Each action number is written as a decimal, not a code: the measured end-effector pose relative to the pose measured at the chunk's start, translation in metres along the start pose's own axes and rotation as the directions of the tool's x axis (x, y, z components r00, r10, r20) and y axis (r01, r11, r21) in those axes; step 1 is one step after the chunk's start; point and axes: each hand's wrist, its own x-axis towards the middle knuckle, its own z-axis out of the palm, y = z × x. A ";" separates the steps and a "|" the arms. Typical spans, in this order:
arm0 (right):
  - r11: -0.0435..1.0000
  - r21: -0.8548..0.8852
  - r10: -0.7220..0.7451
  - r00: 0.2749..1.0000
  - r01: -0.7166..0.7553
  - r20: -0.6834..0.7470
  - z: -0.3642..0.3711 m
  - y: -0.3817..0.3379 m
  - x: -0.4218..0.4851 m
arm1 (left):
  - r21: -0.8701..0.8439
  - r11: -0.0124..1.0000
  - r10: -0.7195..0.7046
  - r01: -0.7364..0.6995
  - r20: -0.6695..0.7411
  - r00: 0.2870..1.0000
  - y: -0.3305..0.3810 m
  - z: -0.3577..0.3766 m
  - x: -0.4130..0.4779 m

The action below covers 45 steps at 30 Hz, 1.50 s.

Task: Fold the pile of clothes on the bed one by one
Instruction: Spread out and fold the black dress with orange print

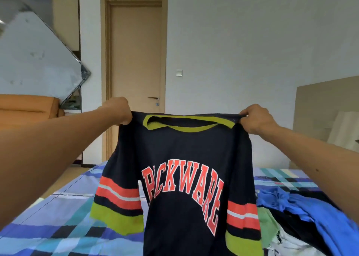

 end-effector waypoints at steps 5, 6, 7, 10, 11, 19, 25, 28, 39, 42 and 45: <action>0.834 0.533 0.174 0.985 -0.142 -0.010 -0.080 -0.047 0.038 | -0.749 0.661 -0.117 0.050 -0.036 0.993 0.035 -0.086 0.025; 0.793 0.600 0.166 0.985 -0.103 -0.050 -0.101 -0.058 0.046 | -0.776 0.631 -0.134 -0.002 -0.112 0.985 0.041 -0.105 0.031; 0.776 0.629 0.146 0.983 -0.045 -0.110 -0.120 -0.068 0.050 | -0.775 0.630 -0.155 -0.053 -0.192 0.969 0.045 -0.121 0.034; 0.835 0.521 0.022 0.936 0.176 -0.351 -0.174 -0.097 0.063 | -0.707 0.665 -0.159 -0.239 -0.447 0.880 0.057 -0.172 0.043; 0.863 0.450 -0.026 0.909 0.230 -0.415 -0.190 -0.105 0.061 | -0.673 0.683 -0.144 -0.286 -0.507 0.850 0.059 -0.187 0.044; 0.890 0.316 -0.143 0.859 0.330 -0.492 -0.206 -0.102 0.061 | -0.569 0.740 -0.067 -0.359 -0.594 0.802 0.045 -0.201 0.061; 0.920 0.371 -0.084 0.987 0.130 -0.137 -0.100 -0.044 0.024 | -0.385 0.884 0.200 -0.265 -0.201 0.959 0.010 -0.112 0.029; 0.940 0.341 -0.107 0.950 0.001 0.294 -0.041 -0.008 -0.022 | -0.297 0.926 0.295 -0.233 0.186 0.937 -0.023 -0.054 0.006; 0.982 -0.124 0.167 0.350 -0.143 0.922 0.138 0.124 -0.159 | 0.002 0.994 0.054 -0.107 0.856 0.514 -0.114 0.178 -0.098; 0.991 -0.056 0.120 0.595 -0.124 0.795 0.175 0.114 -0.108 | -0.046 0.997 -0.015 0.067 0.704 0.710 -0.096 0.213 -0.041; 0.975 0.128 0.124 0.924 -0.182 0.363 0.207 0.099 -0.041 | -0.126 0.989 -0.031 0.077 0.329 0.944 -0.061 0.222 0.012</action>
